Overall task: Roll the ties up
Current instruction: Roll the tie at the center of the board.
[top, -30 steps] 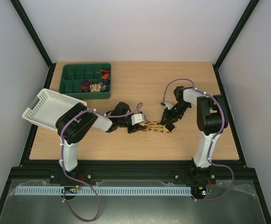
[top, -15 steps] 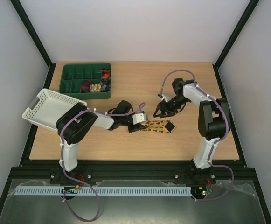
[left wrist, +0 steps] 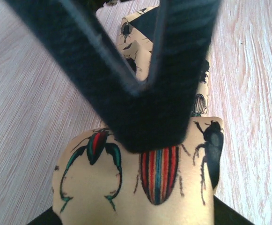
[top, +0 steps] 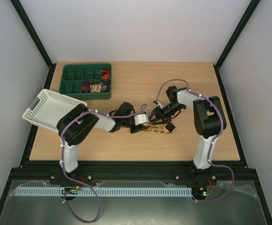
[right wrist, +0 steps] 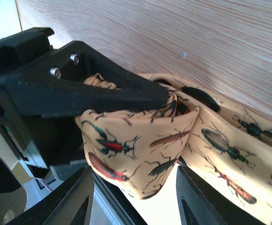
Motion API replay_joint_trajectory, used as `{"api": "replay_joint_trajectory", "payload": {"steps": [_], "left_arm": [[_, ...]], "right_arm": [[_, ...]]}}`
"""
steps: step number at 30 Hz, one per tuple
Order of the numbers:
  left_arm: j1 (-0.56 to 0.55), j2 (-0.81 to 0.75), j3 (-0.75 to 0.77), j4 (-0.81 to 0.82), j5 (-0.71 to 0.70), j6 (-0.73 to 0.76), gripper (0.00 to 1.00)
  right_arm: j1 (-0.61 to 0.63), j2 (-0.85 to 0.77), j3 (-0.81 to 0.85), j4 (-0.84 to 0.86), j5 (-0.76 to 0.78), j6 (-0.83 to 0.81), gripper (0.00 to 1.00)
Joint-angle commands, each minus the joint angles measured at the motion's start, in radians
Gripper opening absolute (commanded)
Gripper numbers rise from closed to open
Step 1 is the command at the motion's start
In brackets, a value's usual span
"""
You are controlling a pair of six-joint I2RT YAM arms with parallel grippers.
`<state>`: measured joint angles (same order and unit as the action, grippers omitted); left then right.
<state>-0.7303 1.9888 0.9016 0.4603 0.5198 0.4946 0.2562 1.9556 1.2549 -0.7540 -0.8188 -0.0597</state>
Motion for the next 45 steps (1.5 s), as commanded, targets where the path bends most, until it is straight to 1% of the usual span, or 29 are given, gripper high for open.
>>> {"api": "replay_joint_trajectory", "payload": {"steps": [1,3,6,9,11,14,16,19,21,23,24,27,30,32,34,35,37,38,42,45], "left_arm": [[-0.004,0.052,-0.078,-0.187,-0.025,0.039,0.2],[0.005,0.055,-0.061,-0.237,0.018,0.085,0.2],[0.016,0.067,-0.011,-0.328,0.022,0.118,0.19],[0.044,0.069,-0.003,-0.353,0.032,0.115,0.19],[0.051,0.074,-0.008,-0.358,0.031,0.116,0.19],[0.051,0.075,-0.018,-0.35,0.039,0.113,0.19],[0.052,0.075,-0.017,-0.344,0.045,0.108,0.19],[0.052,0.078,-0.016,-0.341,0.046,0.114,0.19],[0.052,0.079,-0.016,-0.342,0.043,0.114,0.19],[0.052,0.078,-0.023,-0.332,0.042,0.11,0.19],[0.052,0.077,-0.024,-0.329,0.043,0.108,0.19],[0.052,0.079,-0.024,-0.323,0.042,0.1,0.19],[0.052,0.084,-0.022,-0.318,0.039,0.096,0.19],[0.052,0.085,-0.02,-0.316,0.035,0.09,0.19],[0.052,0.083,-0.024,-0.305,0.034,0.082,0.19],[0.052,0.082,-0.027,-0.296,0.035,0.078,0.19],[0.051,0.088,-0.025,-0.287,0.038,0.071,0.19],[0.051,0.09,-0.023,-0.281,0.039,0.066,0.19],[0.052,0.086,-0.033,-0.221,0.065,0.055,0.19],[0.05,0.096,-0.011,-0.183,0.078,0.049,0.19]], "right_arm": [[0.008,0.025,-0.014,0.035,-0.048,0.056,0.49],[0.011,0.028,-0.019,0.022,-0.049,0.043,0.48],[0.004,0.007,-0.036,-0.045,-0.003,-0.018,0.48],[-0.057,-0.079,-0.116,-0.057,0.046,-0.031,0.41],[-0.1,-0.134,-0.142,-0.069,0.075,-0.05,0.39],[-0.128,-0.198,-0.166,-0.069,0.181,-0.073,0.37],[-0.131,-0.226,-0.183,-0.052,0.289,-0.059,0.36],[-0.137,-0.263,-0.206,-0.013,0.46,-0.034,0.39],[-0.14,-0.283,-0.217,0.007,0.546,-0.032,0.4],[-0.137,-0.293,-0.23,0.028,0.593,-0.033,0.46],[-0.135,-0.286,-0.234,0.032,0.607,-0.036,0.47],[-0.104,-0.257,-0.243,0.047,0.623,-0.049,0.49],[-0.046,-0.234,-0.258,0.091,0.659,-0.054,0.48],[-0.021,-0.205,-0.247,0.104,0.677,-0.045,0.43],[-0.007,-0.18,-0.237,0.117,0.718,-0.042,0.36],[-0.008,-0.168,-0.238,0.127,0.748,-0.045,0.28],[-0.018,-0.151,-0.237,0.139,0.811,-0.065,0.07],[-0.035,-0.145,-0.229,0.139,0.826,-0.073,0.02],[-0.125,-0.121,-0.18,0.098,0.829,-0.112,0.01],[-0.163,-0.123,-0.184,0.102,0.856,-0.172,0.01]]}}
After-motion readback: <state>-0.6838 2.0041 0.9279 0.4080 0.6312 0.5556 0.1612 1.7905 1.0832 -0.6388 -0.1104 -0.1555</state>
